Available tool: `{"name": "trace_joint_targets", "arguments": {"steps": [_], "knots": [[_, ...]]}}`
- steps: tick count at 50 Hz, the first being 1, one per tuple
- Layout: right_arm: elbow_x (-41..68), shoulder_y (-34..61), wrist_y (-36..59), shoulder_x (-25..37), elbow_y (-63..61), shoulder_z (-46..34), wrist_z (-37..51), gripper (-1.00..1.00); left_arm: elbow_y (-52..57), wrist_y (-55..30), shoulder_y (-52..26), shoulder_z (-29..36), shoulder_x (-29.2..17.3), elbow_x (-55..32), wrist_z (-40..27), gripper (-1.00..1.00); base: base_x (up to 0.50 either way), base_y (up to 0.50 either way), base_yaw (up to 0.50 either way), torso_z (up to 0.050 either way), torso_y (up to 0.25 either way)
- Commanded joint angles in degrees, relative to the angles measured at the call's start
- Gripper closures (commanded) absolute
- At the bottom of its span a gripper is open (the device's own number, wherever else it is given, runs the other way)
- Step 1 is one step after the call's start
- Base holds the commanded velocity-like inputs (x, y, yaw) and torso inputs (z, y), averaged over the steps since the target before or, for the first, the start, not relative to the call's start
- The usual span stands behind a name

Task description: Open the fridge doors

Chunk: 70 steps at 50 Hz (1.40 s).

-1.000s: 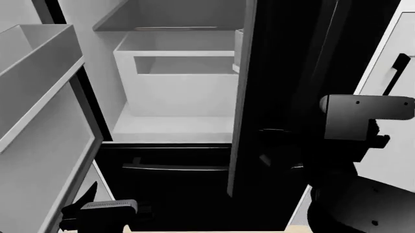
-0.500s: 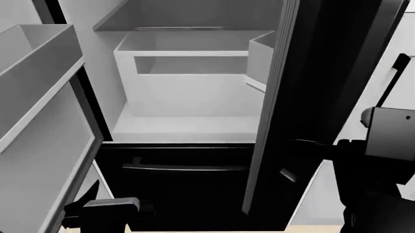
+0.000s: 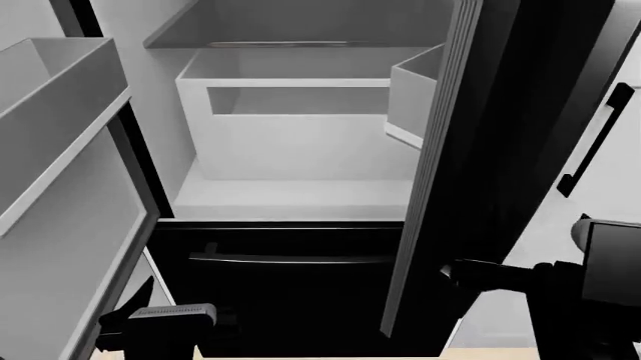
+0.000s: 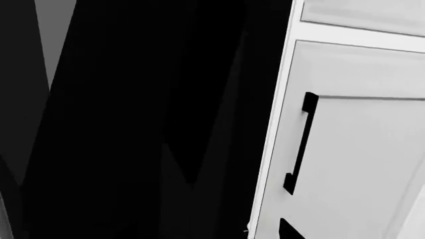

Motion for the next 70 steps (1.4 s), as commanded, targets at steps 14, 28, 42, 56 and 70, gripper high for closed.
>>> {"name": "trace_joint_targets", "arguments": {"steps": [14,28,42,56,70], "knots": [[-10.8,17.5,-21.2,15.6,-6.6,-36.3,10.7,-1.00,0.9,-0.2,0.1,0.5,-0.2,0.2,-0.5,-1.00,0.00,0.00,0.00,0.000,0.000],[-15.3,56.2,-19.1,8.9,-6.6,-75.4,14.6,-1.00,0.8,1.2,1.5,-0.2,-1.0,-0.4,-0.5,-1.00,0.00,0.00,0.00,0.000,0.000],[-7.1,58.7,-6.5,-3.0,-6.6,-65.0,14.6,-1.00,0.2,0.1,-0.1,0.1,-0.1,0.0,-1.7,-1.00,0.00,0.00,0.00,0.000,0.000],[1.4,58.9,-6.1,-15.5,-6.5,-59.8,14.5,-1.00,0.4,1.8,2.1,-1.6,-0.9,-0.8,-2.5,-1.00,0.00,0.00,0.00,0.000,0.000],[-1.7,50.9,-20.6,-16.9,1.0,-58.0,0.1,-1.00,0.4,-0.1,0.9,-1.4,-0.2,-0.3,-4.3,-1.00,0.00,0.00,0.00,0.000,0.000]]}}
